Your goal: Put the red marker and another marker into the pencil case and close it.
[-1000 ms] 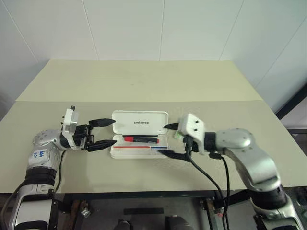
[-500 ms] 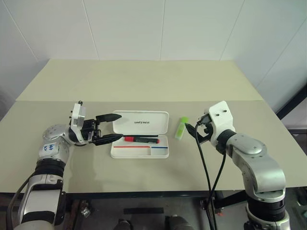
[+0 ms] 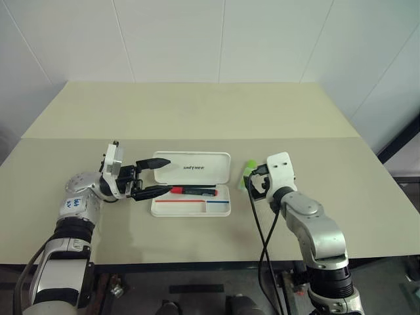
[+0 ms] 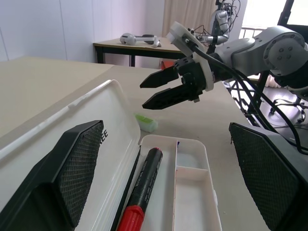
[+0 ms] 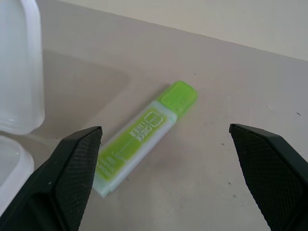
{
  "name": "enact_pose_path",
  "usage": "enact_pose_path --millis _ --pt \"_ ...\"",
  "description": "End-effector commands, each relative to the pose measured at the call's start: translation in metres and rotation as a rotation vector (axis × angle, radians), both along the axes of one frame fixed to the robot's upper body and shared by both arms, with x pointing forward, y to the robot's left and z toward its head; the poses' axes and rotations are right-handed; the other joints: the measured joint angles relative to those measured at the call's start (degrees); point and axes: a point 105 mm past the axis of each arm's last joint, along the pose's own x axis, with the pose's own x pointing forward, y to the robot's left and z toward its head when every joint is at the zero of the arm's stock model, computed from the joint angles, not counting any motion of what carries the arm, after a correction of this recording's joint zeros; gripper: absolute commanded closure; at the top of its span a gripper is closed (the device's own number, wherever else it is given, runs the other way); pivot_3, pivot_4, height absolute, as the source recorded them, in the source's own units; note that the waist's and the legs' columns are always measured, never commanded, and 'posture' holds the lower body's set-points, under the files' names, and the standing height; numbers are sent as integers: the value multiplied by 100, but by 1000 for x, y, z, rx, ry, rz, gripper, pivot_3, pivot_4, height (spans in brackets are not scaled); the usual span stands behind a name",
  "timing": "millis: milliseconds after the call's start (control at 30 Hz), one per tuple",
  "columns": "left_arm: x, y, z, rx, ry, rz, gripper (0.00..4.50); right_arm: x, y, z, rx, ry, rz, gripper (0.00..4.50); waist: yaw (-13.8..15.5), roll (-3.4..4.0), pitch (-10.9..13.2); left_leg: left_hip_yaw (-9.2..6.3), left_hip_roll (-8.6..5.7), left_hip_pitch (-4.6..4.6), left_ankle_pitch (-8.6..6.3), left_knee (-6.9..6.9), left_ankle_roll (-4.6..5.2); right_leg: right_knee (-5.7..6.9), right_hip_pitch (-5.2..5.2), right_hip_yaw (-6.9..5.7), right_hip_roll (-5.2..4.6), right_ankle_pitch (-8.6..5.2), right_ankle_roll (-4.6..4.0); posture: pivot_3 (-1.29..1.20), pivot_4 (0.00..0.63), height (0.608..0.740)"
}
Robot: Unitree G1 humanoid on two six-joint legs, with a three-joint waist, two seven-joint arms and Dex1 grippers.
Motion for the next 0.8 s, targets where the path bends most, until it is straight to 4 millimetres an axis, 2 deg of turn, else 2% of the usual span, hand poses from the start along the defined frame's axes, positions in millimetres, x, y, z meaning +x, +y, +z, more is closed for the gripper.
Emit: enact_pose_path --millis 33,400,800 --pt "-15 0 6 23 -58 -112 0 6 1 6 16 -48 -20 25 2 0 0 0 0 0 0 0 0 0 0 0 0 0 0 0 150 740" --pt "-17 1 6 26 -64 -107 0 29 9 3 71 -59 -33 25 -19 0 0 -2 2 1 1 0 -2 3 0 -2 1 0 0 0 150 740" --pt "-17 0 7 27 -70 -105 0 47 -1 -6 143 -21 -158 25 -24 0 0 -5 6 1 3 -1 -6 5 0 -3 -2 0 0 0 150 740"
